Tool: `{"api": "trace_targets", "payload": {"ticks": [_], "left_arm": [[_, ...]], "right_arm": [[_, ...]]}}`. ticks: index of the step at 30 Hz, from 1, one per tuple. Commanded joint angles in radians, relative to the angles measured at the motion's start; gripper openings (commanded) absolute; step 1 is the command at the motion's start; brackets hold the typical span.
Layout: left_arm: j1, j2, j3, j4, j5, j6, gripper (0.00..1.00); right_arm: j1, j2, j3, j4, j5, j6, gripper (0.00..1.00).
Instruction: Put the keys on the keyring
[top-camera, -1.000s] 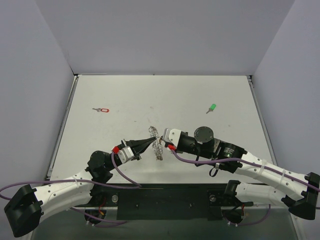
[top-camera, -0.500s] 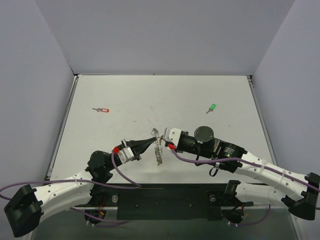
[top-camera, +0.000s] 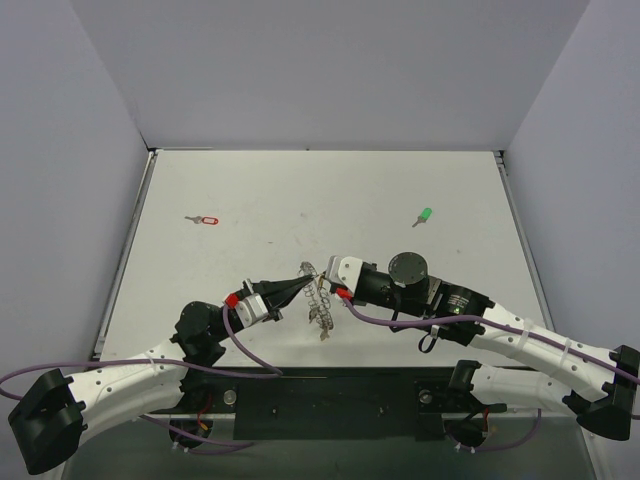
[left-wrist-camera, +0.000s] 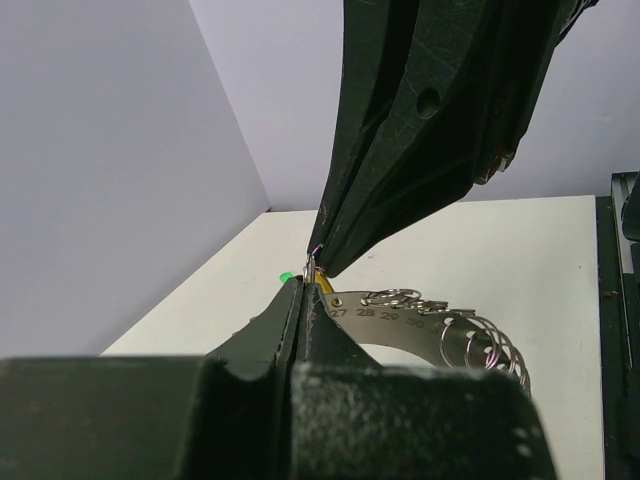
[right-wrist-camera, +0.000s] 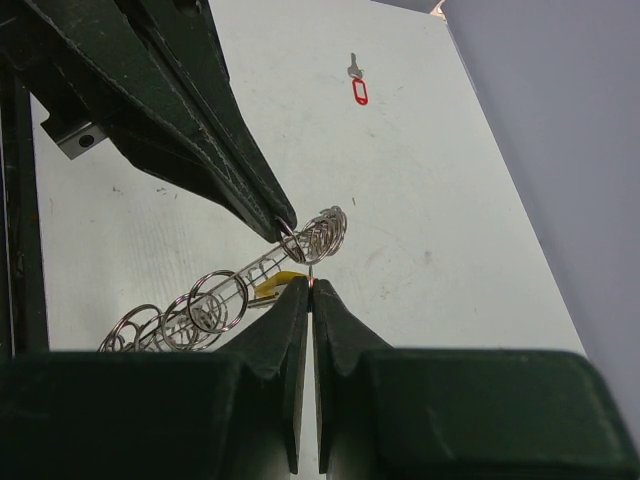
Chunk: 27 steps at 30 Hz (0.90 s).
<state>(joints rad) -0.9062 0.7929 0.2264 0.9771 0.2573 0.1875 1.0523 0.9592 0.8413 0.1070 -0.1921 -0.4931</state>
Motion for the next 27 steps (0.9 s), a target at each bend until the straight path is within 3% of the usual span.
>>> {"api": "trace_targets", "payload": {"ticks": [1,27], "left_arm": [[0.006,-0.015,0.021,0.075,-0.02,0.006,0.0],[0.004,-0.006,0.028,0.051,0.01,0.009,0.0]], "right_arm": [[-0.006,-0.013,0.012,0.025,-0.029,0.013,0.0],[-0.008,-0.014,0.013,0.034,-0.026,0.018,0.0]]}}
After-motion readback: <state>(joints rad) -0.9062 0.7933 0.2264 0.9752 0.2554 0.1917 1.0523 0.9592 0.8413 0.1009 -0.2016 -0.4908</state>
